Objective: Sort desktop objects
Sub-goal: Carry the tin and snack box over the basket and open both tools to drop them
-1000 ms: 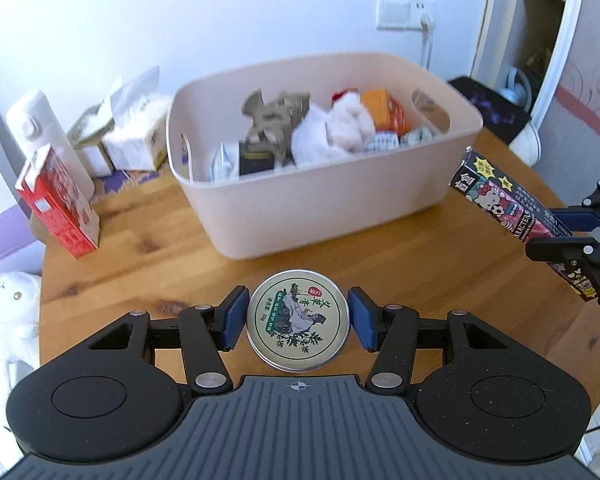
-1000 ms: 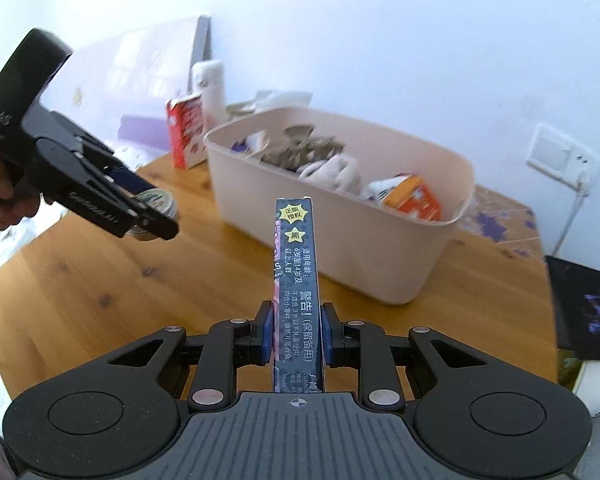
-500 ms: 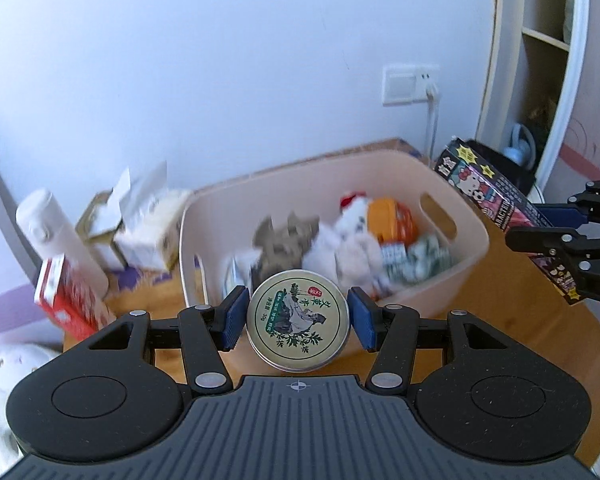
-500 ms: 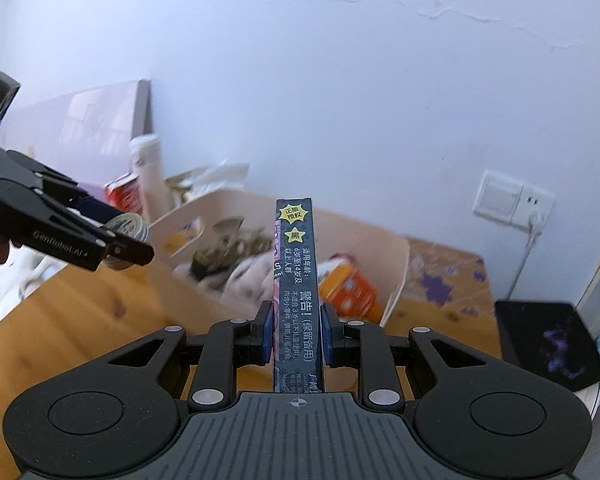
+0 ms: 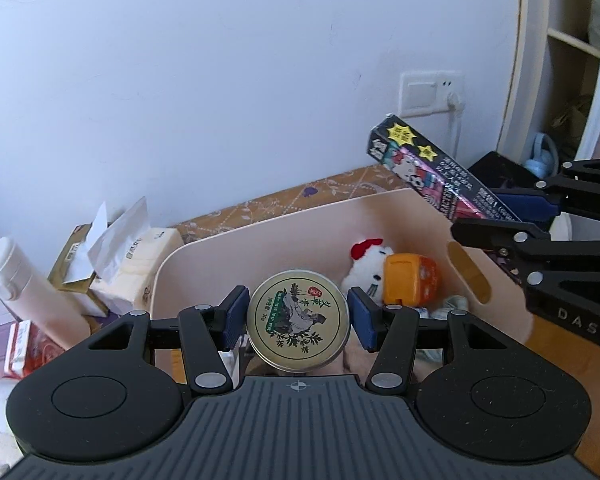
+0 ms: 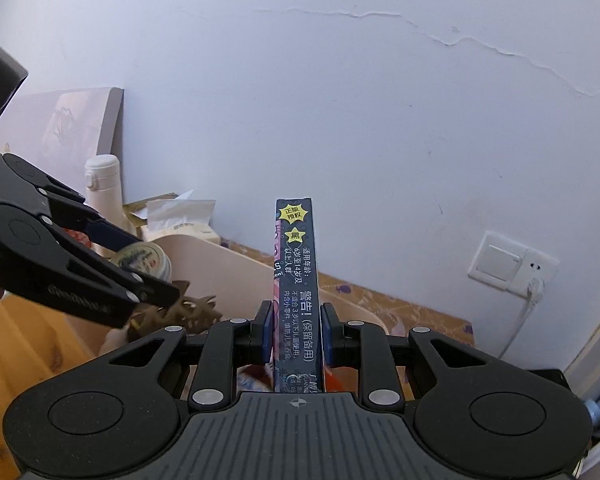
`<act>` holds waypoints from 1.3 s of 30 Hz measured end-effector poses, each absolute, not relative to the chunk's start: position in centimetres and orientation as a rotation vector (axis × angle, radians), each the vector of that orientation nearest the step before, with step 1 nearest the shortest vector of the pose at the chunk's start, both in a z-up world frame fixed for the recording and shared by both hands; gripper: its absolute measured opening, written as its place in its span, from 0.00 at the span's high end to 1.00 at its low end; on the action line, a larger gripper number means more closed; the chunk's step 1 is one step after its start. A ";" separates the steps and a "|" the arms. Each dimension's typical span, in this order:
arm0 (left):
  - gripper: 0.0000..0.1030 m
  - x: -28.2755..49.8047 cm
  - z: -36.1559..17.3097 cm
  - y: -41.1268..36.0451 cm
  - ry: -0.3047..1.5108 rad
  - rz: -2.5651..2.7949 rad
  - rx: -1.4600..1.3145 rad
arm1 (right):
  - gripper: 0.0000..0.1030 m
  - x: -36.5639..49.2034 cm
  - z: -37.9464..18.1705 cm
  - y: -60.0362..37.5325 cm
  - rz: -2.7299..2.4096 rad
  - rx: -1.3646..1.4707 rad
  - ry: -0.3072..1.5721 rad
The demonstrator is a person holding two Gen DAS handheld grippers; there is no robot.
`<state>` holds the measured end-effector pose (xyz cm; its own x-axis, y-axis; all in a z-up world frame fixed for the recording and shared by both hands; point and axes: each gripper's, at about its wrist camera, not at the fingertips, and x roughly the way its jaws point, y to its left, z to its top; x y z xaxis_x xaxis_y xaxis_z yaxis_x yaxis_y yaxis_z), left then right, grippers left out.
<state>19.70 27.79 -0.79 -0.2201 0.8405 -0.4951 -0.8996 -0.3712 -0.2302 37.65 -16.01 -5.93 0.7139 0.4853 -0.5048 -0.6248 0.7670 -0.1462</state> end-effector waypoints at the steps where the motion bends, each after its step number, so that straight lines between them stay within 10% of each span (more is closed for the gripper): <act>1: 0.46 19.6 -0.9 28.4 0.139 1.837 -0.667 | 0.78 38.3 -6.3 -15.8 0.632 -0.313 0.472; 20: 0.39 19.2 -3.6 32.9 0.254 1.797 -0.788 | 0.78 42.4 -12.1 -14.2 0.696 -0.301 0.728; 29: 0.24 18.2 -3.2 31.0 0.191 1.841 -0.829 | 0.36 41.5 -10.8 -14.9 0.673 -0.276 0.736; 39: 0.20 18.8 -1.9 28.1 0.164 1.885 -0.820 | 0.14 39.7 -8.6 -15.6 0.605 -0.230 0.709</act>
